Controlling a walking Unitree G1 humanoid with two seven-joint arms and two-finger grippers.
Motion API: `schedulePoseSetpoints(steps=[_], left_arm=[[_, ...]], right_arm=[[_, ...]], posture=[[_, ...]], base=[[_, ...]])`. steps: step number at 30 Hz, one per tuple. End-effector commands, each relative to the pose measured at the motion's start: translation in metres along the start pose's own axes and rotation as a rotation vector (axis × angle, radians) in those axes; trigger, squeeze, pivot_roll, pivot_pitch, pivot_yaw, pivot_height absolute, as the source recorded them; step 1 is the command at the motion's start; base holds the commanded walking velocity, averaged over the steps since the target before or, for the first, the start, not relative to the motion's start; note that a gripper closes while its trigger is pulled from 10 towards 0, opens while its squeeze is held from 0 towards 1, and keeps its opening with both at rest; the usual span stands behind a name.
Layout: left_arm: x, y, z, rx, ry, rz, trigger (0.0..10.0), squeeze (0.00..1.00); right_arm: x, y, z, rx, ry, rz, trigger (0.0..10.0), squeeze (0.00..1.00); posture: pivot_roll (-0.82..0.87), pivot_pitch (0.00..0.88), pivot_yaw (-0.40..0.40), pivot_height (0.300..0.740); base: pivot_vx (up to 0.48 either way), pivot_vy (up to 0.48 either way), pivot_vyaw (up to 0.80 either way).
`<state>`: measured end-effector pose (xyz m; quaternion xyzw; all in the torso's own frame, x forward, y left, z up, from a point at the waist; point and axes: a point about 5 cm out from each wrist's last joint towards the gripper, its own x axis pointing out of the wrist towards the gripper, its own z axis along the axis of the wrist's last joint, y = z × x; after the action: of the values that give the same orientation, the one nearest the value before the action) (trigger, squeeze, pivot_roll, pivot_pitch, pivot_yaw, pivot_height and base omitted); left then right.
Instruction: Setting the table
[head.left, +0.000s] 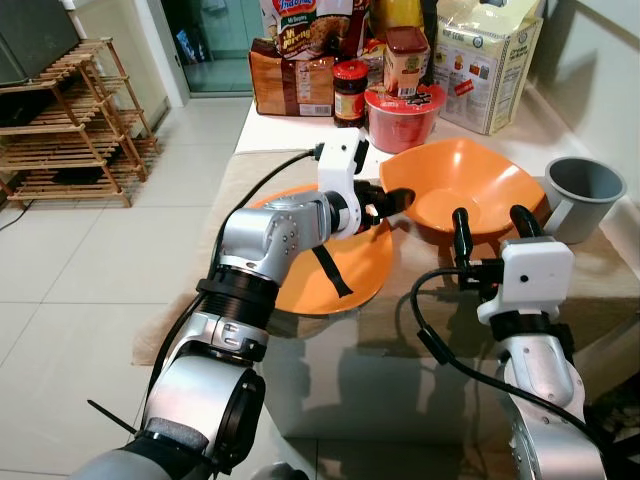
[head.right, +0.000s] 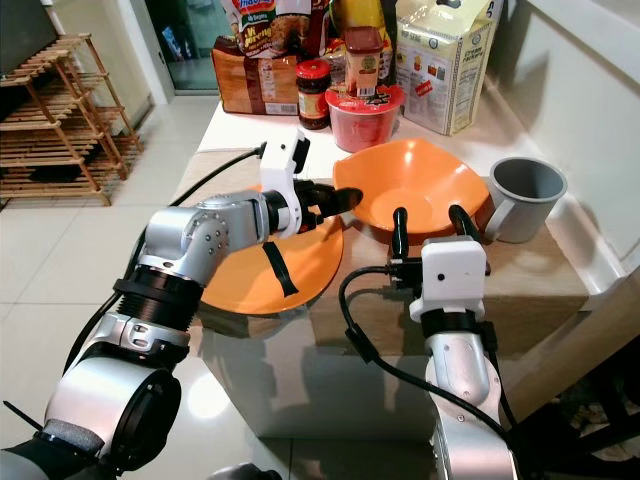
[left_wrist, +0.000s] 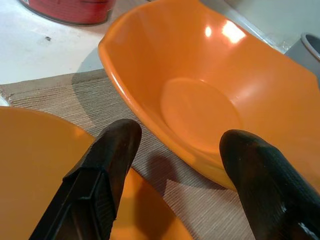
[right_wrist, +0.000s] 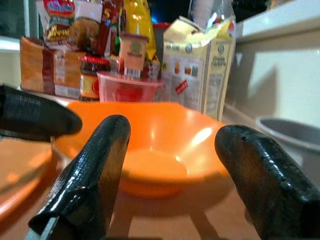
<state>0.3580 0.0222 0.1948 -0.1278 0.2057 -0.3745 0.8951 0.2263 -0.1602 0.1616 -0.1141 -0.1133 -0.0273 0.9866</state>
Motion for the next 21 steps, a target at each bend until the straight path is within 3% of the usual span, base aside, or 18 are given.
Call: schedulePoseSetpoints(steps=[1, 2, 10, 21], left_arm=[[0.002, 0.001, -0.001, 0.021, 0.023, 0.013, 10.0, 0.0], [0.002, 0.002, 0.001, 0.022, 0.02, 0.021, 10.0, 0.0], [0.004, 0.001, 0.01, -0.004, -0.02, 0.014, 10.0, 0.0], [0.01, -0.005, 0.017, -0.043, -0.061, -0.006, 10.0, 0.0]], right_arm=[[-0.001, -0.001, 0.004, 0.012, -0.007, 0.002, 10.0, 0.0], [-0.012, -0.008, 0.007, 0.017, 0.025, 0.02, 10.0, 0.0], [-0.042, -0.026, 0.01, 0.004, 0.105, 0.117, 10.0, 0.0], [-0.063, -0.024, 0.002, 0.029, 0.153, 0.234, 10.0, 0.0]], posture=[[-0.05, 0.0, 0.107, 0.74], [-0.08, 0.0, 0.114, 0.74], [-0.12, 0.0, 0.111, 0.74], [-0.13, 0.0, 0.104, 0.74]], base=[[0.0, 0.0, 0.0], [0.0, 0.0, 0.0], [0.0, 0.0, 0.0], [0.0, 0.0, 0.0]])
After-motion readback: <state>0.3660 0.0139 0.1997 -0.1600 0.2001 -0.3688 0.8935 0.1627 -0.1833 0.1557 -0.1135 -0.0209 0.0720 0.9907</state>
